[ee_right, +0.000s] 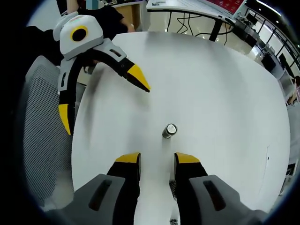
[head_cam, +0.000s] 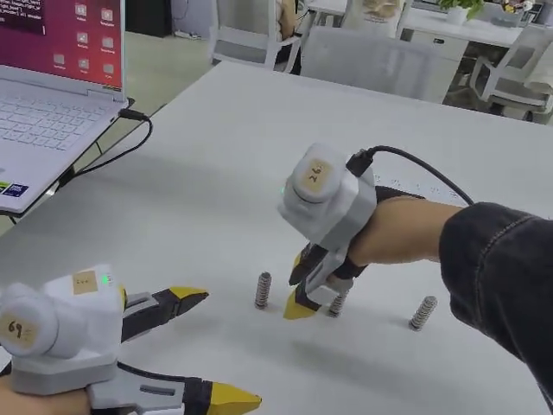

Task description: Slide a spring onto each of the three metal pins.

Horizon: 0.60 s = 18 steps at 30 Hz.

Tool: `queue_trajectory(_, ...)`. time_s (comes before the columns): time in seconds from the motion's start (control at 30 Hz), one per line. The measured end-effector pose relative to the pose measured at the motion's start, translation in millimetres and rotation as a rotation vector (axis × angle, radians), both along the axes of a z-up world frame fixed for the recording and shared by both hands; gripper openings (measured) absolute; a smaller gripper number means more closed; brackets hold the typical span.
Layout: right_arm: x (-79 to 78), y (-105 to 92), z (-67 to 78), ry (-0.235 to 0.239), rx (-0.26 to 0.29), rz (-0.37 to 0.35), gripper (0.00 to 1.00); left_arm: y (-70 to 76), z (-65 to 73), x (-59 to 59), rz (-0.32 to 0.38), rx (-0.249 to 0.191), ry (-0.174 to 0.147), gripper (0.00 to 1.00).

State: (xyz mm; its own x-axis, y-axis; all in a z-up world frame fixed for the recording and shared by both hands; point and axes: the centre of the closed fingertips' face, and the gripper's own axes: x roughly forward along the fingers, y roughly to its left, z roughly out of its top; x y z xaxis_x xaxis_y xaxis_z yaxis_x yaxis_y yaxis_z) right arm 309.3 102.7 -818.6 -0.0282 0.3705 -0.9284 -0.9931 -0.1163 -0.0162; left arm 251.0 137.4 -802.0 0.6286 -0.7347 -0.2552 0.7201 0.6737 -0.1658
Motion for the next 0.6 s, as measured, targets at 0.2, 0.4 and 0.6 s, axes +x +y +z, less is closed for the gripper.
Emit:
queue_trajectory(0.2,-10.7,-7.2,5.5,0.007,0.043,-0.024,0.27,-3.2,1.8,0.9,-0.005,-0.002,-0.001,0.88)
queue_trajectory(0.4,-20.7,-14.4,11.9,0.004,0.096,-0.048,0.27,-8.5,2.8,0.0,-0.014,-0.004,0.001,0.89)
queue_trajectory(0.6,-33.0,-20.4,16.4,0.019,0.155,-0.081,0.27,-8.9,3.3,-0.3,-0.014,-0.002,0.002,0.9)
